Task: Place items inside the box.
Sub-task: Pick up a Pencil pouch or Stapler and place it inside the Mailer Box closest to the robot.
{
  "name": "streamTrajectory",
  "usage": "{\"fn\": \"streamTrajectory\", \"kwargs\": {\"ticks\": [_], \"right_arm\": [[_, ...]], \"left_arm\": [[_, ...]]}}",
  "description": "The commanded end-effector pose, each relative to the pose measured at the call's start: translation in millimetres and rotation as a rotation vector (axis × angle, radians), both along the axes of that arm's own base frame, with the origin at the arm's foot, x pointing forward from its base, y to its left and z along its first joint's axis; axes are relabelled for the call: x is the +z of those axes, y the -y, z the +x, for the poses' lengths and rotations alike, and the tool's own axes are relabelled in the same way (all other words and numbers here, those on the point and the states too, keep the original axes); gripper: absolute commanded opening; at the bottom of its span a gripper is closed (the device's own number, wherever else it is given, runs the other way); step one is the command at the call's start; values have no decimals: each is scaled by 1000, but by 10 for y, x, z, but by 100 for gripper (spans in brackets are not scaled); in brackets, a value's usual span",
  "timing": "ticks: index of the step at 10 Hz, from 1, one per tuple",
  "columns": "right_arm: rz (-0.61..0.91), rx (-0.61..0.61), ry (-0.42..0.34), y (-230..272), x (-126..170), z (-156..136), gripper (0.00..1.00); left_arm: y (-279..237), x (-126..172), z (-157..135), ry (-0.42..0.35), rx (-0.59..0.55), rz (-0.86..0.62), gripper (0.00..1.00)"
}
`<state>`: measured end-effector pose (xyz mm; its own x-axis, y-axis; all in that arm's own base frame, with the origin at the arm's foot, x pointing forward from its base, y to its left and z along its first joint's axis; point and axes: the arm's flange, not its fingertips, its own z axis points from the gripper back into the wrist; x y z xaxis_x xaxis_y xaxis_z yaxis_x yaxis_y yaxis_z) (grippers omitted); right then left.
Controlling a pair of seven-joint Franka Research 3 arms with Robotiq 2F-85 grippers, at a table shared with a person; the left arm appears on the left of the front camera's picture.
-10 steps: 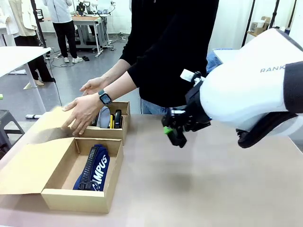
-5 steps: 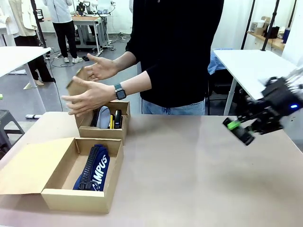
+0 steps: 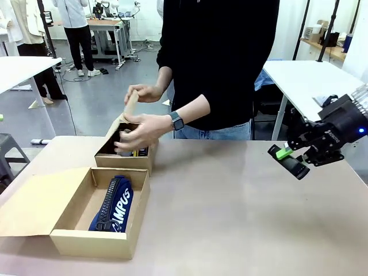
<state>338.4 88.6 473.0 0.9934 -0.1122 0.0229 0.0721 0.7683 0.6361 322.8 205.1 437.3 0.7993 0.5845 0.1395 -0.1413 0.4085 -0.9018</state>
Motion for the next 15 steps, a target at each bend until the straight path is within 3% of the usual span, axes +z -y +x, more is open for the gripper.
{"fn": "streamTrajectory", "kwargs": {"ticks": [1, 9, 15], "right_arm": [[27, 11, 29, -1, -93, -87, 42], [-7, 120, 17, -404, -117, -67, 42], [4, 378, 148, -1779, -169, -141, 42]], "left_arm": [[-2, -9, -11, 25, -11, -5, 100], [-2, -9, -11, 25, -11, -5, 100], [-2, -9, -11, 25, -11, -5, 100]]}}
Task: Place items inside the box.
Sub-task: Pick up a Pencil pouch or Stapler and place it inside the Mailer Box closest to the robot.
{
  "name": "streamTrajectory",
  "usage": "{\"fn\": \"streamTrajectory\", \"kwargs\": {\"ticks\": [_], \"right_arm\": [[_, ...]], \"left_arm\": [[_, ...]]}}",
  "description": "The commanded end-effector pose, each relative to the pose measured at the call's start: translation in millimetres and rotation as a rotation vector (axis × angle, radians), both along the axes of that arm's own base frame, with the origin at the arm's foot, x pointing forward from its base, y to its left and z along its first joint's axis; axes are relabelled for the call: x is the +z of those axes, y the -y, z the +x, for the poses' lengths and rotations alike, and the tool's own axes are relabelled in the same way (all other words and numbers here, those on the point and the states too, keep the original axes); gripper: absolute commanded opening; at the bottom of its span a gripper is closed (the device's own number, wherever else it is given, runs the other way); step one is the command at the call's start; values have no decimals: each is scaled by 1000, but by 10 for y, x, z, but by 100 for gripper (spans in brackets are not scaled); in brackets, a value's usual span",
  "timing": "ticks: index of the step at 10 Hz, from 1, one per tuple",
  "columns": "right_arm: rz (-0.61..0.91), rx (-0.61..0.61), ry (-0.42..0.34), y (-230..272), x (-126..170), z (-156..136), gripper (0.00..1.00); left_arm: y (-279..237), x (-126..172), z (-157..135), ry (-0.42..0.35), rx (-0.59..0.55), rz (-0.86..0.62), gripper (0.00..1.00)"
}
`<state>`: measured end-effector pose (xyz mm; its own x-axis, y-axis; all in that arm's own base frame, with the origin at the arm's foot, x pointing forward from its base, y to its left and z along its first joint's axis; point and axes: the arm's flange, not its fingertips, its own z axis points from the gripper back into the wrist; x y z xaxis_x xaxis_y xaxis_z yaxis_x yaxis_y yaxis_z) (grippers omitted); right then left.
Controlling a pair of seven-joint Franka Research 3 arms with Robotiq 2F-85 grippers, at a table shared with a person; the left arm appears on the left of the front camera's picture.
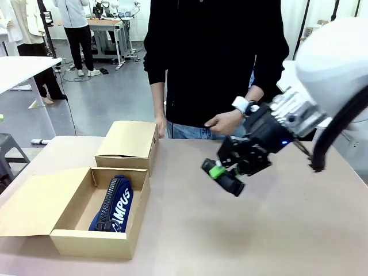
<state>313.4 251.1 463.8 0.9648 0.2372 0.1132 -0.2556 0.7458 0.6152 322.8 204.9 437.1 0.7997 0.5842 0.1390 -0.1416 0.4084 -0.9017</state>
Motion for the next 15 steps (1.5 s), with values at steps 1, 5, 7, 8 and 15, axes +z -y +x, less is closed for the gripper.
{"fn": "streamTrajectory", "kwargs": {"ticks": [1, 5, 7, 8, 15], "right_arm": [[5, 24, 67, -244, -79, 70, 42], [-11, 22, 22, -180, -18, -15, 42], [-81, -11, 58, -504, -67, 101, 42], [-166, -8, 107, -943, -44, 229, 42], [-214, 87, 118, -3042, -301, 407, 42]], "left_arm": [[-4, -7, -12, 25, -10, -4, 100], [-4, -7, -12, 25, -10, -4, 100], [-4, -7, -12, 25, -10, -4, 100], [-4, -7, -12, 25, -10, -4, 100], [-4, -7, -12, 25, -10, -4, 100]]}}
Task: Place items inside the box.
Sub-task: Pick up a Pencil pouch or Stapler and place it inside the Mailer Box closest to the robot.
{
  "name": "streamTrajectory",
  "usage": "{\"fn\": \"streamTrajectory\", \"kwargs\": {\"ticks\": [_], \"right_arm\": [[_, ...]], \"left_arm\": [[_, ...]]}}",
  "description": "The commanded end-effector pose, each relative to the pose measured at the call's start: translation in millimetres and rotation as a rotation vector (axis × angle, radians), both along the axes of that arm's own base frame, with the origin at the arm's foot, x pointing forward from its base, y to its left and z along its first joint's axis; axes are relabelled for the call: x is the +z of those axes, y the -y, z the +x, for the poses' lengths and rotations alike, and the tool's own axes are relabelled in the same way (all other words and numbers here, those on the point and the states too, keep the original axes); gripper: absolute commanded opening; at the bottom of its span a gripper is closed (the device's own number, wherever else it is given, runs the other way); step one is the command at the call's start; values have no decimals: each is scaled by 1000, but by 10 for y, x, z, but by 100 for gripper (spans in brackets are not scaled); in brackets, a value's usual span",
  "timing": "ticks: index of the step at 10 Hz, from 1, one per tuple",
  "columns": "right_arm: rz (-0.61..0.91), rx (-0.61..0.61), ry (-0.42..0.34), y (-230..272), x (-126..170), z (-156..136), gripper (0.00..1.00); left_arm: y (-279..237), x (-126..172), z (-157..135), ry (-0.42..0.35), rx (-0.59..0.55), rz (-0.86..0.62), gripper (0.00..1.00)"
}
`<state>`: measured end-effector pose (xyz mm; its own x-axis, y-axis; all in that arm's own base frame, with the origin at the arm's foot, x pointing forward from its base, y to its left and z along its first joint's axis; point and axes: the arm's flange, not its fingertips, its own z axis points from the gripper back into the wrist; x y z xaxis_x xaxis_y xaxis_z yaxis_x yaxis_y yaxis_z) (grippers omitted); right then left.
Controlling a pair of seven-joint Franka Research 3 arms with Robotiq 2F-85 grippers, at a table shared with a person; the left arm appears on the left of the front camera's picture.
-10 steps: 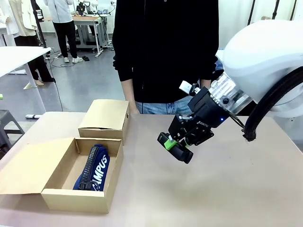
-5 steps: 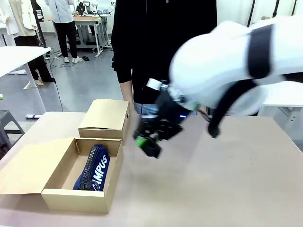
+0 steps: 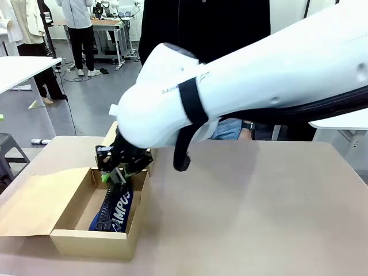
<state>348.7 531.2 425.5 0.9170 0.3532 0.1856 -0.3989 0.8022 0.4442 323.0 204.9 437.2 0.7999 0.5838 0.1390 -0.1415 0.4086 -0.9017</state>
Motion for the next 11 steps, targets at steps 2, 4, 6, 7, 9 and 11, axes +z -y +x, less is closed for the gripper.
{"fn": "streamTrajectory", "kwargs": {"ticks": [2, 4, 6, 7, 9, 11], "right_arm": [[-130, -25, -18, -321, -40, 41, 42], [-156, -54, -1, -312, -45, 37, 42], [-157, -73, -4, -287, -50, 63, 42], [-146, -107, 21, -245, -25, 75, 42], [-148, -120, 30, -186, -9, 88, 42], [-148, -85, 1, -177, -24, 79, 100]], "left_arm": [[-4, -7, -14, 25, -10, -5, 100], [-4, -7, -14, 25, -10, -5, 100], [-4, -7, -14, 25, -10, -5, 100], [-4, -7, -14, 25, -10, -5, 100], [-4, -7, -14, 25, -10, -5, 100], [-4, -7, -14, 25, -10, -5, 100]]}}
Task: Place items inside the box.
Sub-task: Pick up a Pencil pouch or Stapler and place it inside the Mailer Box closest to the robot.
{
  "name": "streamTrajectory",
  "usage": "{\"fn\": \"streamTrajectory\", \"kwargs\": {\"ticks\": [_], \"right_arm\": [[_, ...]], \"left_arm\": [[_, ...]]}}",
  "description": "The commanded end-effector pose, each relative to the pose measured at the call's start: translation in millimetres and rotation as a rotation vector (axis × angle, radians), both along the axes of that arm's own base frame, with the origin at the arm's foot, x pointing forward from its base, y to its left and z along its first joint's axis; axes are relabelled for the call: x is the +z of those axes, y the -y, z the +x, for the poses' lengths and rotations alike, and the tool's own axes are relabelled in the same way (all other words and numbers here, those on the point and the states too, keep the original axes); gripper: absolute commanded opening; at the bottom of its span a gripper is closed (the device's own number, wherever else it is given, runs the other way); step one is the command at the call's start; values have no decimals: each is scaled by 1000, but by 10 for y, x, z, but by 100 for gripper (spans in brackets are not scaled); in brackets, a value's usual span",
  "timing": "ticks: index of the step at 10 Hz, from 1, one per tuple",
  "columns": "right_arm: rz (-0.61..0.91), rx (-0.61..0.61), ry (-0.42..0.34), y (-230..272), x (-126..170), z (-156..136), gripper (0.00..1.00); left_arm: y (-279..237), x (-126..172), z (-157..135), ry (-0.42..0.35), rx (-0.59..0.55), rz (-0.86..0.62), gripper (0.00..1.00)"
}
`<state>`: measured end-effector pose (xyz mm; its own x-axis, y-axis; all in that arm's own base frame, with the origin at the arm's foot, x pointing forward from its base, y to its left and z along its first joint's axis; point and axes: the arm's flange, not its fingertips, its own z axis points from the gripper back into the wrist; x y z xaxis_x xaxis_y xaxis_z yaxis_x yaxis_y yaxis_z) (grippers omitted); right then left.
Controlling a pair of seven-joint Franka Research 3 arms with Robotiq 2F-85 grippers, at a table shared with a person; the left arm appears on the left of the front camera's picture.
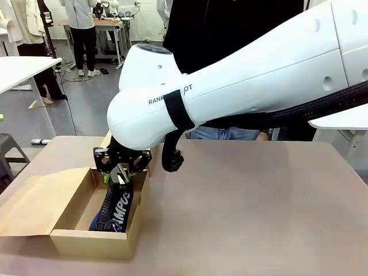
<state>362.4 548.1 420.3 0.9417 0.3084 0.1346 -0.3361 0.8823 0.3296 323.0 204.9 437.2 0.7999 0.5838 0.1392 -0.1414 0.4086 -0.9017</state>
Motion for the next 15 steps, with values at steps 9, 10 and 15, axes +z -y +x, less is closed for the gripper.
{"fn": "streamTrajectory", "kwargs": {"ticks": [9, 10, 15], "right_arm": [[24, 8, -35, 55, 12, -26, 100], [43, 9, -69, 201, 61, 26, 100], [388, 187, -419, 2206, 408, 191, 100]], "left_arm": [[-4, -8, -14, 25, -10, -5, 100], [-4, -8, -14, 25, -10, -5, 100], [-4, -8, -14, 25, -10, -5, 100]]}}
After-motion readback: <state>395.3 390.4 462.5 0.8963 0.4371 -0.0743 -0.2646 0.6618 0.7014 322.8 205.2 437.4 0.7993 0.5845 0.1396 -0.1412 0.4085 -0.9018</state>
